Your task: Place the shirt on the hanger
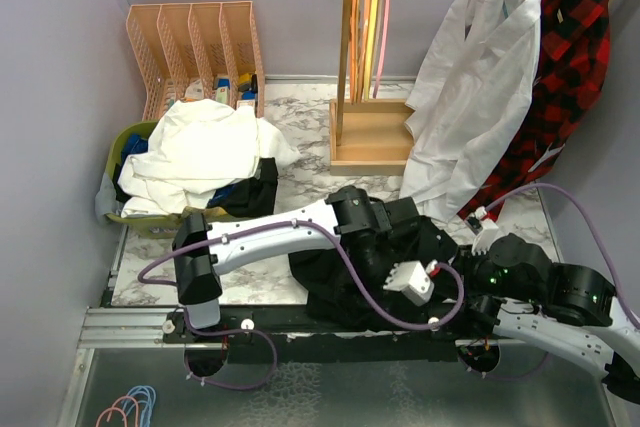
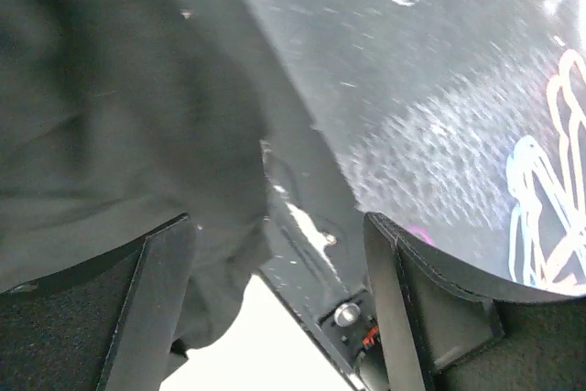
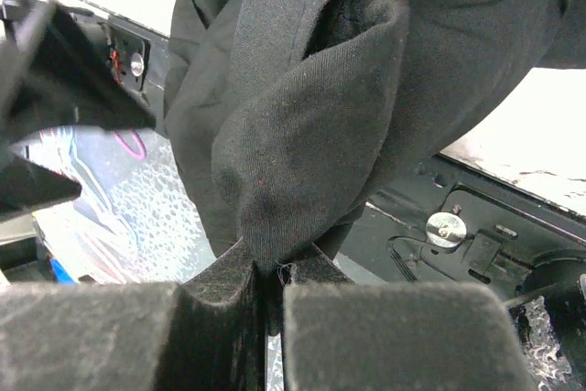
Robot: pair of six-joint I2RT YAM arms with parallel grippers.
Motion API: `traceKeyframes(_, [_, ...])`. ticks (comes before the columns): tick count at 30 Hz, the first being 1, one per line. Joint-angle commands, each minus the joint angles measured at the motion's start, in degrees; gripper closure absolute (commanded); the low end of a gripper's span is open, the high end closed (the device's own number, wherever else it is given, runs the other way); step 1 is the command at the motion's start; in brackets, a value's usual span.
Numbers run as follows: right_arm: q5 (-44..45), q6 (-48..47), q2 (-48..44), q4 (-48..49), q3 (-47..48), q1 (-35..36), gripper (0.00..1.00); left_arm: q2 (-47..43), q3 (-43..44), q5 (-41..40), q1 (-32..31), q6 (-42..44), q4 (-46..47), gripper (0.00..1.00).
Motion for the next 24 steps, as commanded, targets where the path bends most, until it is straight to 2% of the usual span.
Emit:
traceKeyframes(1, [-0.7,-2.7,0.6,0.0,0.5,0.0,0.99,-3.6,5.3,-11.0,8.9,-12.2,15.3,0.21])
traceKeyframes(3, [-3.2,-4.4,0.9,0.0,0.4,0.0,0.99,-1.4,11.3,-6.2,17.4,-10.6,15.1,0.19])
traceKeyframes(5, [-6.2,-6.5,1.5,-0.4,0.1,0.0,0.99,2.8,17.0,-2.8,22.3,-6.3,11.5,0.2])
traceKeyframes(8, [-8.3,-8.3,0.7,-1.2,0.8,0.0,0.99,8.7,20.1,-2.7,23.1,0.1,8.4,0.21])
traceKeyframes(11, [-9.7,-9.4,-0.9,-2.0,1.7,0.0,0.99,14.0,21.7,-2.2,23.1,2.5,7.7,0.22])
traceKeyframes(16, [-17.5,-12.0,-3.2,-3.2,3.2,-0.2,0.99,24.5,32.2,-3.2,23.5,-4.3,7.4,0.23])
traceKeyframes(19, [-18.5,-13.7,-3.9,-5.5,7.0,-0.8,0.99,30.3,39.0,-1.4,23.6,-8.9,6.3,0.23])
traceKeyframes(22, [-17.7,-14.3,-3.6,-7.6,9.4,-1.0,0.99,32.1,38.1,0.7,23.5,-12.5,9.3,0.23])
traceKeyframes(24, [-17.4,-14.6,-3.4,-8.5,9.8,-0.9,0.99,33.3,37.9,4.9,23.4,-14.4,10.1,0.22])
